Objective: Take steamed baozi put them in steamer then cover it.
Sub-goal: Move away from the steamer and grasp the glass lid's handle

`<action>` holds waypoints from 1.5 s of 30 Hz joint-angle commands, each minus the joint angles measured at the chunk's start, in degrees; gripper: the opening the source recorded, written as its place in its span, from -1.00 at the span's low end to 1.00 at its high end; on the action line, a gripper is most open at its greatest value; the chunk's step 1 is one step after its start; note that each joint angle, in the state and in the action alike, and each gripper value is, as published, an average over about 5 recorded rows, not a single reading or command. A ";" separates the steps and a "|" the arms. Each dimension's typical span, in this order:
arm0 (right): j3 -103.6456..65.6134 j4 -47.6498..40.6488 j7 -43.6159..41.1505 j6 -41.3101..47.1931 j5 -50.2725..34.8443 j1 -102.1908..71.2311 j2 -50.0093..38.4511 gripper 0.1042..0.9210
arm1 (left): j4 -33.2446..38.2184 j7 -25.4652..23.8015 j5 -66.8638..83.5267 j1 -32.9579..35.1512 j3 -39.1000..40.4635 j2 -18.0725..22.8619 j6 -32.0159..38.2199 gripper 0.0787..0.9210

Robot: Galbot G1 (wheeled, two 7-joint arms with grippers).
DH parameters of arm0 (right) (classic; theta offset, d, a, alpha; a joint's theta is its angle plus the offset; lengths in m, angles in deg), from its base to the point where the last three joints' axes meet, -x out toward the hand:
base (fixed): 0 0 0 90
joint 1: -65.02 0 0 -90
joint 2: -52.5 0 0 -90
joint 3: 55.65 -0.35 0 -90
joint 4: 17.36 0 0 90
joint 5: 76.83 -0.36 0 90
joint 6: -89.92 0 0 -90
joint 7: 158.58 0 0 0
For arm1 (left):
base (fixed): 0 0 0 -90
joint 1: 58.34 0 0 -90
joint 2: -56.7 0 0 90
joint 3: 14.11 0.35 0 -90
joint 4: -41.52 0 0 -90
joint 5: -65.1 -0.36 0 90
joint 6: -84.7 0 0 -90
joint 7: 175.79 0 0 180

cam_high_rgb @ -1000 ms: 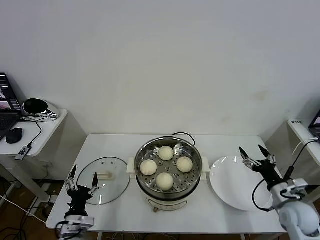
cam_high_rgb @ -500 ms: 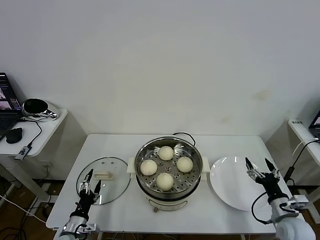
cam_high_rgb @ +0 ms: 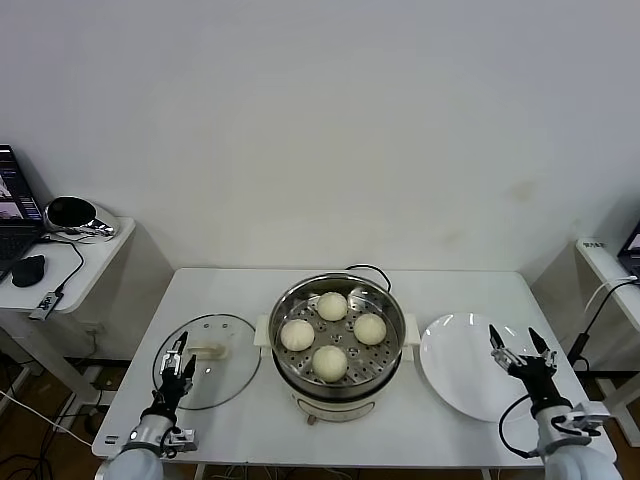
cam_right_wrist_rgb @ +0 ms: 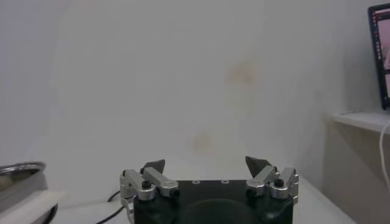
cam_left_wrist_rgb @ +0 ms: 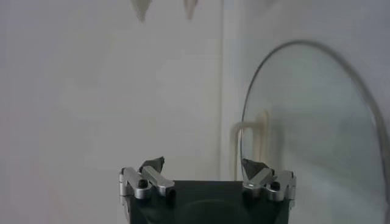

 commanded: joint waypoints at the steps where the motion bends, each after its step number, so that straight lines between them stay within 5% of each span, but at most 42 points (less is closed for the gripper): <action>1: 0.03 -0.43 0.20 -0.44 1.13 -0.37 0.56 0.76 | -1.92 -1.65 -2.06 -2.32 0.72 -0.23 -2.29 0.77; 45: -0.35 -3.37 0.15 -2.57 3.00 -0.87 1.80 0.76 | -9.15 -2.43 2.20 -11.07 4.53 3.45 -7.54 0.77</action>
